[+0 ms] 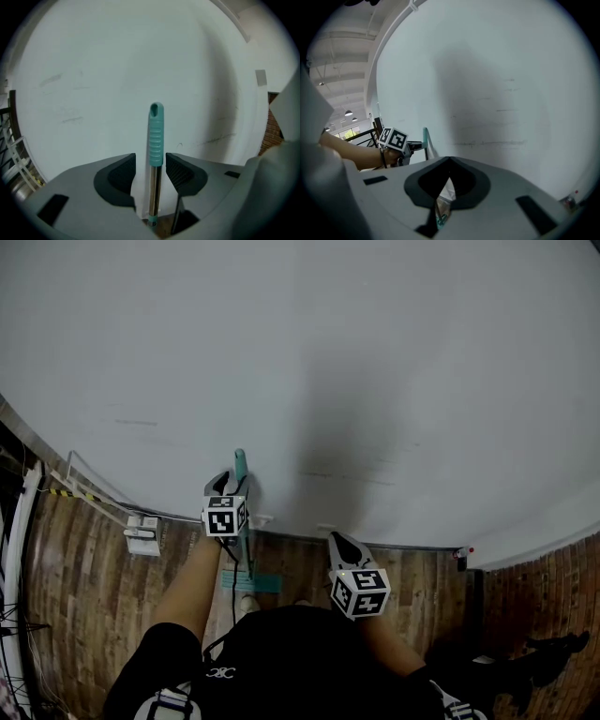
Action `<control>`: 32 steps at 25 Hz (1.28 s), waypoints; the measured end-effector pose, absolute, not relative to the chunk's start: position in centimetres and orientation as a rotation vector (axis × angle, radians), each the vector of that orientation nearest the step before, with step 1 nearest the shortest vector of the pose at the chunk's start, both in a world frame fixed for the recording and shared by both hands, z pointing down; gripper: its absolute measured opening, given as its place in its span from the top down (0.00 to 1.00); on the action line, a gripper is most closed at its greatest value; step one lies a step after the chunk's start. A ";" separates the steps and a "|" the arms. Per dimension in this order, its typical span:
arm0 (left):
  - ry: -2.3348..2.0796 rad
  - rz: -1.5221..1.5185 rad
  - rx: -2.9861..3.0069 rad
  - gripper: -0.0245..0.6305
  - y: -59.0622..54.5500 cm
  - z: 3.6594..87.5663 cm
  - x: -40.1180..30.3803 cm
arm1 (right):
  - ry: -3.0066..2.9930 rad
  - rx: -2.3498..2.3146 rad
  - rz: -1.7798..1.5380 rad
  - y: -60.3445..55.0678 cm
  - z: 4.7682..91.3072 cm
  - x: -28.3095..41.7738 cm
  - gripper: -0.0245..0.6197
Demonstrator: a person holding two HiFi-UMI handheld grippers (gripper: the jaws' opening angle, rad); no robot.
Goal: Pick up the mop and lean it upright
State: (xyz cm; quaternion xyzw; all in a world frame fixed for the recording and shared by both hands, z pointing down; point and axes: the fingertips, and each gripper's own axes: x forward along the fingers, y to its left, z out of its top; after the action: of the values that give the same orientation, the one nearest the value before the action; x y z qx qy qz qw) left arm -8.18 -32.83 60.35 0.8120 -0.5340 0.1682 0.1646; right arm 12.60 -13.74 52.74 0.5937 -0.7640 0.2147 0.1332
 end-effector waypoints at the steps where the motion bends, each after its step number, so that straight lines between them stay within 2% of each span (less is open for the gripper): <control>1: -1.576 0.436 2.306 0.67 -32.2 59.9 -8.9 | -2.226 1.708 0.621 -13.8 52.7 12.3 0.94; 4: -1.656 0.349 2.262 0.67 -29.9 58.8 -10.6 | -2.257 1.662 0.622 -14.4 53.0 11.2 0.94; 6: -1.675 0.333 2.237 0.72 -28.0 58.3 -11.2 | -2.287 1.632 0.622 -14.6 53.0 10.3 0.94; 9: -1.714 0.369 2.183 0.97 -25.5 57.5 -12.2 | -2.355 1.574 0.603 -15.0 52.7 8.5 0.94; 21: -1.829 0.200 2.027 0.97 -16.8 51.4 -15.0 | -2.488 1.394 0.507 -15.6 51.8 3.7 0.94; 32: -1.783 0.329 2.008 0.97 -12.9 52.7 -14.3 | -2.535 1.320 0.499 -15.4 51.8 0.9 0.94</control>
State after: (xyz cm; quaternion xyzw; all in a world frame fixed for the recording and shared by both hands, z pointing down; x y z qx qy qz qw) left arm -14.32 -12.88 52.74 0.7246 -0.6434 0.1186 0.2166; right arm 0.88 -15.40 51.78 0.4517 -0.8674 0.1707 0.1198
